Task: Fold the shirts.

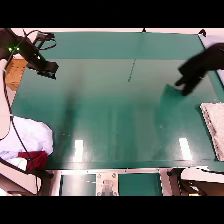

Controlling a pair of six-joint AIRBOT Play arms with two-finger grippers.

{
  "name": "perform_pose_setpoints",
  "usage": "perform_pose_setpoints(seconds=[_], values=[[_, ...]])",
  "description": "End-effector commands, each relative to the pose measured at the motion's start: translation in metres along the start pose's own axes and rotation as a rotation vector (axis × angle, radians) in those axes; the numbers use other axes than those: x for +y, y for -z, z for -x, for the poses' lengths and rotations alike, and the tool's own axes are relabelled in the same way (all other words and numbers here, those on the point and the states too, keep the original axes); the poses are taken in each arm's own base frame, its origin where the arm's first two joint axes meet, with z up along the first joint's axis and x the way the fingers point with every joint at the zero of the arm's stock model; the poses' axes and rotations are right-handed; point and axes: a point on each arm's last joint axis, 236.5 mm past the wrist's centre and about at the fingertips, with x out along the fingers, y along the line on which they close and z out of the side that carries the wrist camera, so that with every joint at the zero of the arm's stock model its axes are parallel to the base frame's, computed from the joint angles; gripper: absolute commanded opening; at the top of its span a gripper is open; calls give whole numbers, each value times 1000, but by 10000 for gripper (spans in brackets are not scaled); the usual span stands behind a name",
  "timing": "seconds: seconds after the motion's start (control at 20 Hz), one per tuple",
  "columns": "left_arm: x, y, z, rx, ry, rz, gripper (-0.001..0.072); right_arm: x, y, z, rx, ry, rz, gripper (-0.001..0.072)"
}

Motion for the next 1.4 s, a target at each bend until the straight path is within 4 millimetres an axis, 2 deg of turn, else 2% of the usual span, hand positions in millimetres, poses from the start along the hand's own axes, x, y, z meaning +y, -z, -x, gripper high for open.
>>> perform_pose_setpoints(seconds=[0.0, 0.15, 0.35, 0.55, 0.7, 0.75, 0.8, 0.85, 0.95, 1.05, 1.15, 1.2, 1.3, 1.35], values=[[-2, -1, 0, -3, 8, 0, 28, -80, -30, 74, -125, 160, -107, 17], [-3, -2, 0, -7, 14, 1, 28, -128, -25, 116, -140, 276, -171, 18], [-4, -2, 0, -8, 18, 6, 28, -160, -3, 148, -97, 357, -253, 17], [-9, -3, 0, -13, 39, 3, 28, -211, 57, 179, 73, 641, -438, 18], [-12, -3, 0, -12, 51, 2, 28, -247, 118, 214, 206, 900, -671, 24], [-14, -3, 0, -13, 60, 0, 28, -258, 135, 226, 243, 981, -717, 156], [-15, -3, 0, -11, 63, 0, 28, -266, 149, 234, 274, 1039, -756, 447], [-15, -2, 0, -9, 64, 0, 28, -269, 159, 235, 301, 1055, -773, 567], [-15, -2, 0, -9, 64, 0, 28, -271, 165, 231, 309, 1055, -804, 566], [-15, -2, 0, -10, 64, 0, 28, -266, 161, 221, 305, 1039, -799, 557], [-15, -6, 0, -24, 63, 0, 28, -261, 154, 206, 303, 1005, -762, 555], [-14, -8, 0, -34, 61, 2, 27, -256, 148, 193, 295, 968, -737, 516], [-14, -11, 2, -48, 59, 35, 27, -236, 130, 152, 291, 831, -630, 63], [-16, -12, 5, -58, 63, 53, 27, -224, 122, 131, 295, 770, -570, 48]])
